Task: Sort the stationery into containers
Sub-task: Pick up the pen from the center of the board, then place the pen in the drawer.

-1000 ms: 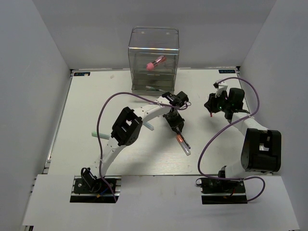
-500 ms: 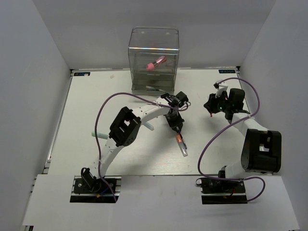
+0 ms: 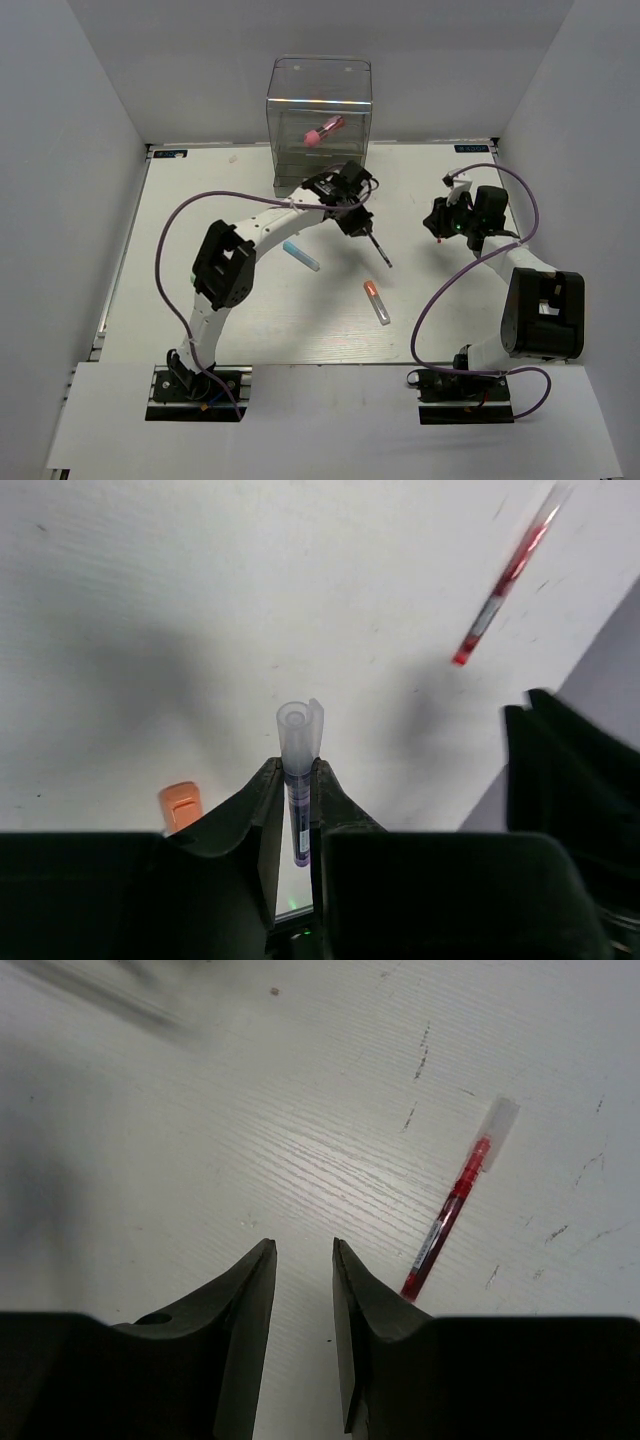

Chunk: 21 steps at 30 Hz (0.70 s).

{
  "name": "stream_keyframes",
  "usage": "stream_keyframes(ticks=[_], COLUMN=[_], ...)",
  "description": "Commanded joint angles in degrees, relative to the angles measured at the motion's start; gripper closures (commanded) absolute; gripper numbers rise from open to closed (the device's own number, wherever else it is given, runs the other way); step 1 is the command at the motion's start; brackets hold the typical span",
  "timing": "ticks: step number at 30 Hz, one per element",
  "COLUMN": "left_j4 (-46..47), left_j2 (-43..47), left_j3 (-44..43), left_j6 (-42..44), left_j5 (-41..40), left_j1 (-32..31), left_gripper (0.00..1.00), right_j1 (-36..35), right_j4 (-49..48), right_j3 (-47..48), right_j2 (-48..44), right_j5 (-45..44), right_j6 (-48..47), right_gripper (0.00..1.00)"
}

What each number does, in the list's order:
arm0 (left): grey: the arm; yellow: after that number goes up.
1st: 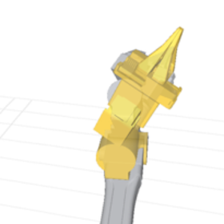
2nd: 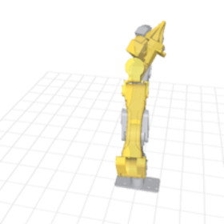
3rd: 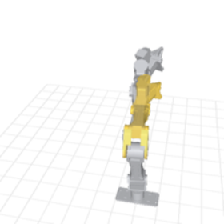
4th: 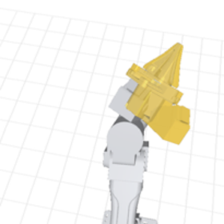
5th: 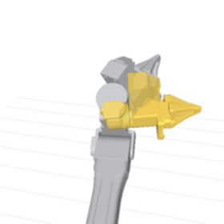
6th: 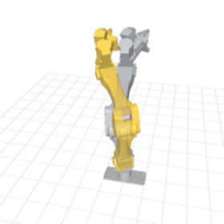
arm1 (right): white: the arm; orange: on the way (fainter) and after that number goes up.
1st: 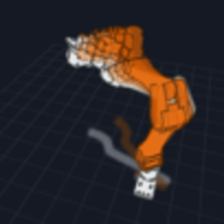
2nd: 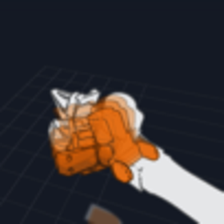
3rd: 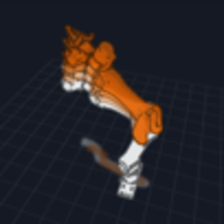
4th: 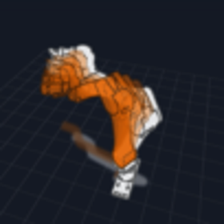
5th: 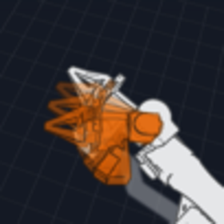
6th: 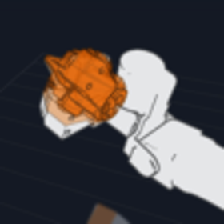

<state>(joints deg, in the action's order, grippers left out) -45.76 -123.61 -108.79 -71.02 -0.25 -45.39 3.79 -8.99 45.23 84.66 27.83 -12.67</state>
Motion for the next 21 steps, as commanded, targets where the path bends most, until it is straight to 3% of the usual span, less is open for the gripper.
stream_keyframes(ticks=[1, 11, 21], left_j4=[2.9, 18.8, 23.6], left_j2=[6.7, 16.9, 12.9], left_j3=[1.8, 14.4, 12.4], left_j6=[-3.9, -15.9, -24.9], left_j5=[-3.4, -6.8, -7.3], left_j1=[2.7, 12.3, 18.1], left_gripper=[1.00, 1.00, 1.00], right_j1=[0.4, 0.4, 0.5], right_j4=[-0.3, 0.1, 0.8], right_j3=[-0.3, 0.3, 0.4], right_j2=[-2.1, -1.8, -1.9], right_j5=[1.0, 0.8, 0.6], right_j6=[-1.0, -1.9, -2.7], right_gripper=[0.64, 0.64, 0.64])
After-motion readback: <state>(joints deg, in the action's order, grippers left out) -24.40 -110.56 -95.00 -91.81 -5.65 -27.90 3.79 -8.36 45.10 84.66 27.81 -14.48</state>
